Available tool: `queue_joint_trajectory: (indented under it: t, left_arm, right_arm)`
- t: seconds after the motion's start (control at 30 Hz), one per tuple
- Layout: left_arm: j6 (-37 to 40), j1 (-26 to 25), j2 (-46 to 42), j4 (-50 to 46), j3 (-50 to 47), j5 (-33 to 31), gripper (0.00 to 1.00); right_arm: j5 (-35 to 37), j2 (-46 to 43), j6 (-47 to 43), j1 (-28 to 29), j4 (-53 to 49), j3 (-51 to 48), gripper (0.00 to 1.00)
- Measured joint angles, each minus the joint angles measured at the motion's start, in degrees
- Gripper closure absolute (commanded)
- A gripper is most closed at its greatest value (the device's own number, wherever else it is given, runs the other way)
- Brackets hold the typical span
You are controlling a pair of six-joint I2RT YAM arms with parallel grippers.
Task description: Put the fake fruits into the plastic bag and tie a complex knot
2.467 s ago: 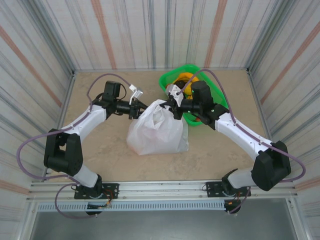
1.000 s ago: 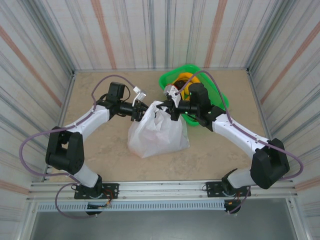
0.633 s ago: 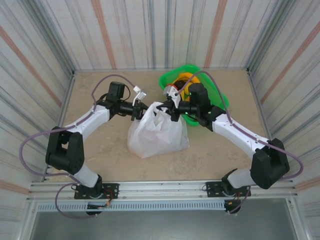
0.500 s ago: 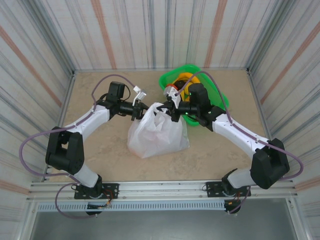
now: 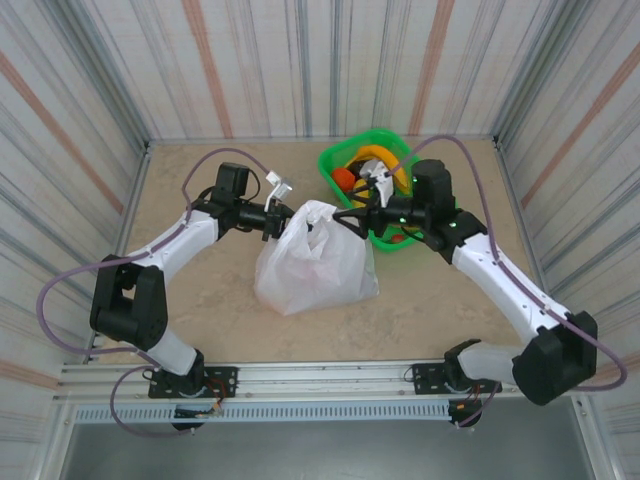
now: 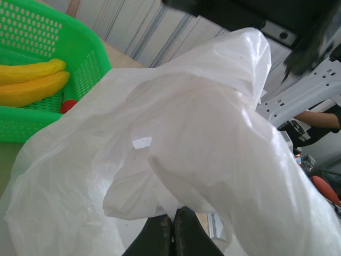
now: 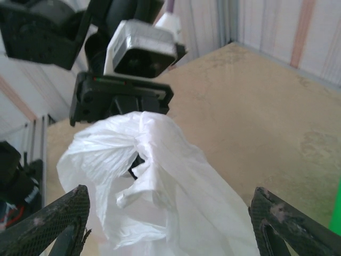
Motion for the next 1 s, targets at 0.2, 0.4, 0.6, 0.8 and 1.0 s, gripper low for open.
queue_joint_trajectory:
  t: [0.2, 0.4, 0.6, 0.8, 1.0]
  left_arm:
    - [0.00, 0.00, 0.00, 0.00, 0.00, -0.02, 1.00]
    - [0.00, -0.33, -0.02, 0.00, 0.00, -0.20, 1.00]
    - [0.00, -0.37, -0.17, -0.02, 0.00, -0.59, 1.00]
    - [0.00, -0.37, -0.17, -0.02, 0.00, -1.09, 1.00]
    - [0.00, -0.37, -0.17, -0.02, 0.00, -1.27, 1.00]
  right_arm:
    - [-3.04, -5.75, 10.78, -4.52, -2.89, 0.00, 0.28]
    - [0.26, -5.46, 16.70, 0.98, -5.77, 0.59, 0.29]
    - [6.93, 0.57, 17.86, 4.31, -9.27, 6.51, 0.32]
    - [8.96, 4.13, 17.40, 5.55, -10.84, 8.70, 0.37]
    - [9.44, 5.68, 16.72, 6.84, -12.46, 9.22, 0.56]
